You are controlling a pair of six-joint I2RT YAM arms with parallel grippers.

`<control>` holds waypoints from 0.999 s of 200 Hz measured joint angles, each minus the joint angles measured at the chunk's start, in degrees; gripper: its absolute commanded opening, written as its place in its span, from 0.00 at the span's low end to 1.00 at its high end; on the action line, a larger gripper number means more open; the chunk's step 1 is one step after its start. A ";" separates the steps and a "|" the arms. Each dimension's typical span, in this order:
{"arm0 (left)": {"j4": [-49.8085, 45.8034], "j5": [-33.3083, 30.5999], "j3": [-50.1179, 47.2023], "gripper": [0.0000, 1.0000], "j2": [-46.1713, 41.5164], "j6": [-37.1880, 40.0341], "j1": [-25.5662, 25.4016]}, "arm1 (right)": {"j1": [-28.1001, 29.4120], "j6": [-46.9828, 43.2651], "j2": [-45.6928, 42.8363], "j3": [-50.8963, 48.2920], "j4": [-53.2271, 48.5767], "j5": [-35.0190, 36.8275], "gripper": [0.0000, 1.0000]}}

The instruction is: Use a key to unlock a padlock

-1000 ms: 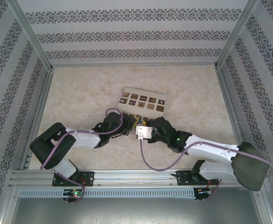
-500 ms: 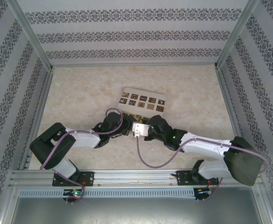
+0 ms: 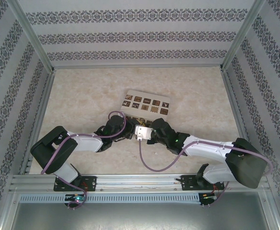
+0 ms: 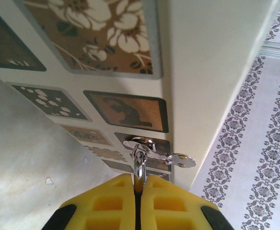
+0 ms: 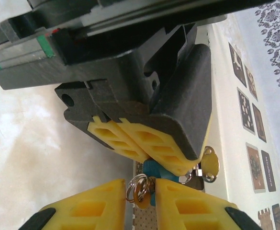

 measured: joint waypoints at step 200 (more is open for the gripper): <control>-1.27 -1.95 0.00 0.00 0.00 -0.13 0.02 | 0.04 1.95 2.34 0.00 2.54 1.81 0.00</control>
